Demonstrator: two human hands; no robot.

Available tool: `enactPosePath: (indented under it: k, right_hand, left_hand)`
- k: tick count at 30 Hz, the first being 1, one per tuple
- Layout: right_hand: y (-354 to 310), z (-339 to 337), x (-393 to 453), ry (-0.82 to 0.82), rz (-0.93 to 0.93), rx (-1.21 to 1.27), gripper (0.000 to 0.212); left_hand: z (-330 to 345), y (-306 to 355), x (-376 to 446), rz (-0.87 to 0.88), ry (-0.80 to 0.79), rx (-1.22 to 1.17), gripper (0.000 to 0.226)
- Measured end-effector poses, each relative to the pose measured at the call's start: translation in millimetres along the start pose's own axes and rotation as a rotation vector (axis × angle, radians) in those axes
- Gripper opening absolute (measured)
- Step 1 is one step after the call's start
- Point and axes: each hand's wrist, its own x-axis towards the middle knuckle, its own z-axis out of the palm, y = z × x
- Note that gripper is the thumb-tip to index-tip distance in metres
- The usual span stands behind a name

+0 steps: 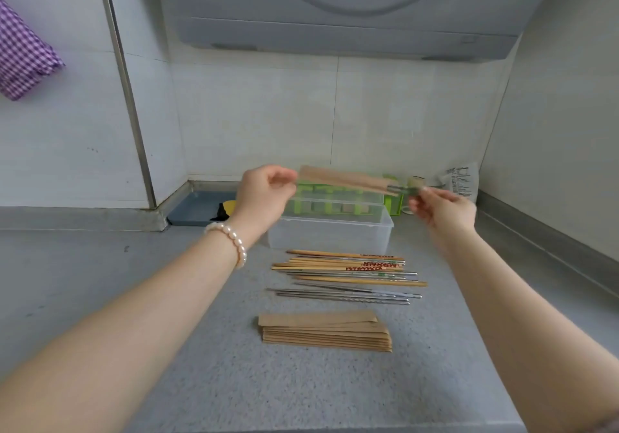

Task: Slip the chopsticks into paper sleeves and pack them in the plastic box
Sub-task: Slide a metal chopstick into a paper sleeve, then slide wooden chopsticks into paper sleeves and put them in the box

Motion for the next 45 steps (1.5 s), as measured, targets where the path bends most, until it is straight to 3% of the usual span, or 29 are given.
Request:
enactPosePath:
  k: [2,5,8,12,15,17,19,21,23,26,33,36,38,42,45]
  right_hand:
    - [5,3,19,0.108,-0.012,-0.030,0.002]
    - [23,14,42,0.174,-0.037,-0.301,0.005]
    - [39,31,57,0.144,0.038,-0.462,0.010]
    - [48,46,56,0.002,0.172,-0.631,0.036]
    - [49,46,39,-0.054,-0.069,-1.101,0.046]
    - [47,40,26,-0.053,-0.340,-1.178,0.036]
    - [44,29,20,-0.233,-0.463,-1.180,0.015]
    - [40,13,14,-0.557,-0.294,-1.296,0.003]
    - [41,-6,8,-0.721,-0.138,-1.434,0.007]
    - [57,-31,10,-0.694,-0.124,-1.531,0.006]
    - [78,-50,6,-0.623,-0.154,-1.469,0.020]
    - [81,-52,6,-0.590,-0.170,-1.454,0.012]
    - [84,-55,5,-0.545,-0.217,-1.438,0.002]
    - [90,-61,-1,-0.526,-0.401,-1.492,0.012]
    - [91,-62,-4,-0.552,-0.441,-1.532,0.013]
  left_hand:
    - [-3,-18,1,-0.070,-0.073,0.026,0.016]
    - [3,-49,-8,-0.198,-0.315,0.095,0.016]
    - [15,-73,-18,-0.221,-0.487,0.219,0.013]
    - [31,-82,-28,-0.176,-0.602,0.337,0.011]
    - [37,-77,-32,-0.115,-0.635,0.354,0.013]
    - [39,-74,-37,-0.083,-0.705,0.376,0.015]
    - [40,-72,-44,-0.071,-0.790,0.394,0.018]
    - [42,-71,-52,-0.064,-0.869,0.415,0.022]
    - [43,-71,-57,-0.068,-0.919,0.437,0.024]
    - [44,-72,-62,-0.072,-0.886,0.457,0.024]
    - [44,-73,-71,-0.101,-0.849,0.504,0.034]
    - [44,-74,-74,-0.144,-0.824,0.489,0.034]
    - [44,-74,-74,-0.161,-0.812,0.471,0.029]
    - [45,-72,-74,-0.170,-0.784,0.445,0.026]
    - [45,-71,-76,-0.151,-0.749,0.426,0.025]
